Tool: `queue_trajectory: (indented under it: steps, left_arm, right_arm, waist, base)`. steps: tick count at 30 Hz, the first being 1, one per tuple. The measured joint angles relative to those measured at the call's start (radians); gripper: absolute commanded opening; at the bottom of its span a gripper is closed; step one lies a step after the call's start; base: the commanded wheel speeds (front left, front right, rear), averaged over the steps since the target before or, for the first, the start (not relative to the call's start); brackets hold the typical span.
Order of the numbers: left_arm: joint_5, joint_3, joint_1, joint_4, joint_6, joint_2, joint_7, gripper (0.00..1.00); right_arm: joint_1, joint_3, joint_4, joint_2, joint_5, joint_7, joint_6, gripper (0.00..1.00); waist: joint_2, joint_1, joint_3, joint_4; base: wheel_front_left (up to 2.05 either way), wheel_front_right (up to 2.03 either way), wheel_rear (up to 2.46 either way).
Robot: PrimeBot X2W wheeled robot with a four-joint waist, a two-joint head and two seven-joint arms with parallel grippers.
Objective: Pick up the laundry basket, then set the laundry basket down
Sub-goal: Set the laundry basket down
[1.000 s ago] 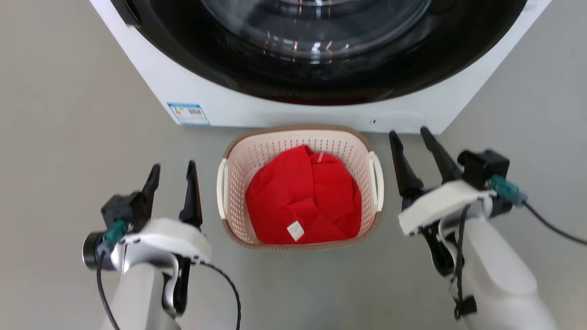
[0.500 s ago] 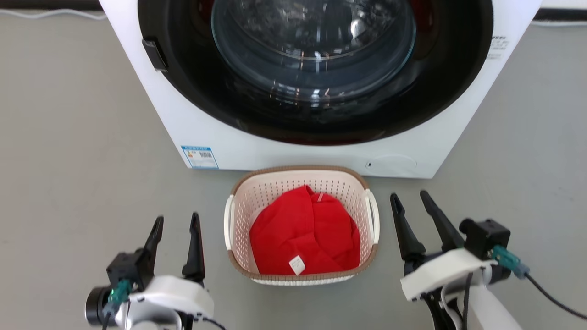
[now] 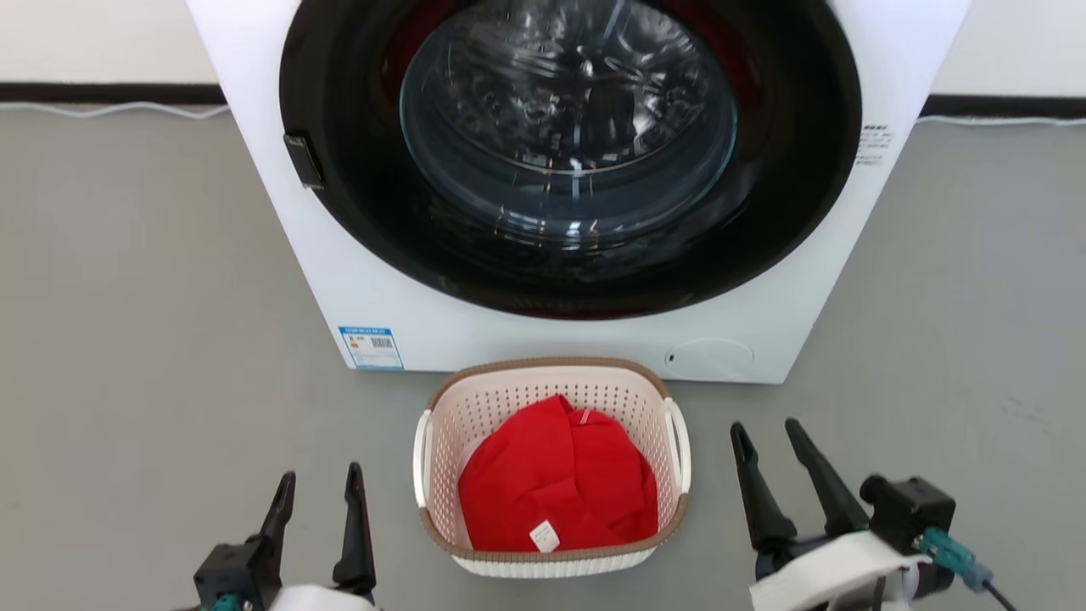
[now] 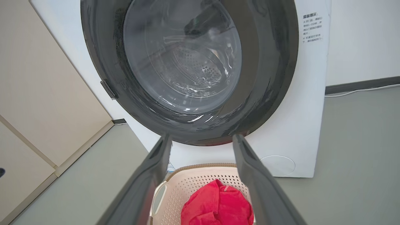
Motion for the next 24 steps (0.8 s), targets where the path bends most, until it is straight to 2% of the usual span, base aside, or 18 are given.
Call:
queue_trajectory:
  steps: [10, 24]
  left_arm:
    - [0.0, -0.002, 0.06, -0.033, 0.005, 0.002, 0.0, 1.0]
    - [0.0, -0.01, 0.093, -0.046, 0.011, 0.004, 0.0, 1.0]
  right_arm:
    - [0.082, 0.0, -0.029, 0.001, 0.016, 0.0, 0.0, 1.0]
    - [0.104, -0.019, -0.032, 0.002, 0.016, 0.0, 0.0, 1.0]
  waist:
    - [0.0, 0.0, -0.047, -0.013]
    - [0.0, 0.0, -0.061, -0.026]
  base:
    - [0.0, 0.0, 0.0]
    - [0.0, 0.0, 0.0]
